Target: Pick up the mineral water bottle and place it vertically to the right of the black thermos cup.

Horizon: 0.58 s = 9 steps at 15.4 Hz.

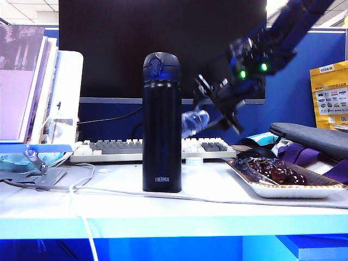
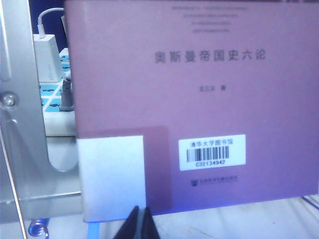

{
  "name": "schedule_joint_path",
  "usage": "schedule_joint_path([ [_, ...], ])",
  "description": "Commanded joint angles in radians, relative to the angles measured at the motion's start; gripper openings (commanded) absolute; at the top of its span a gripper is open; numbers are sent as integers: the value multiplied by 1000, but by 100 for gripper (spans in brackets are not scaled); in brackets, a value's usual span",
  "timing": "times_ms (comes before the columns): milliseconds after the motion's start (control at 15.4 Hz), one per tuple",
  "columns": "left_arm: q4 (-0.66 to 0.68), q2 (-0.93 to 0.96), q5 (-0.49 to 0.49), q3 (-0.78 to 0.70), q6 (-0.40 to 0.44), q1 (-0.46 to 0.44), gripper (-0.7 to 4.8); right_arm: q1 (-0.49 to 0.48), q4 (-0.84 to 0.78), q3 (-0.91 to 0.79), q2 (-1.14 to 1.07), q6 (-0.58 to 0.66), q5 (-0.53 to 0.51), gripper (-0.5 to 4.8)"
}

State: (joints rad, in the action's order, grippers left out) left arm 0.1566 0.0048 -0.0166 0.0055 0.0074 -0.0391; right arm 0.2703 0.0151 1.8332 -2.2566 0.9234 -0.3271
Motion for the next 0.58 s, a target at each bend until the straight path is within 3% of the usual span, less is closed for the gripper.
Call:
schedule_joint_path([
  [65,11,-3,-3,0,4,-1,-3,1,158,133,18,-252,-3,260],
  [325,11,-3,-3,0,4,-1,-3,1,443,314,43,-554,101,260],
  [585,11,-3,-3,0,3,-1,-2,1,463,346,224,-655,176,260],
])
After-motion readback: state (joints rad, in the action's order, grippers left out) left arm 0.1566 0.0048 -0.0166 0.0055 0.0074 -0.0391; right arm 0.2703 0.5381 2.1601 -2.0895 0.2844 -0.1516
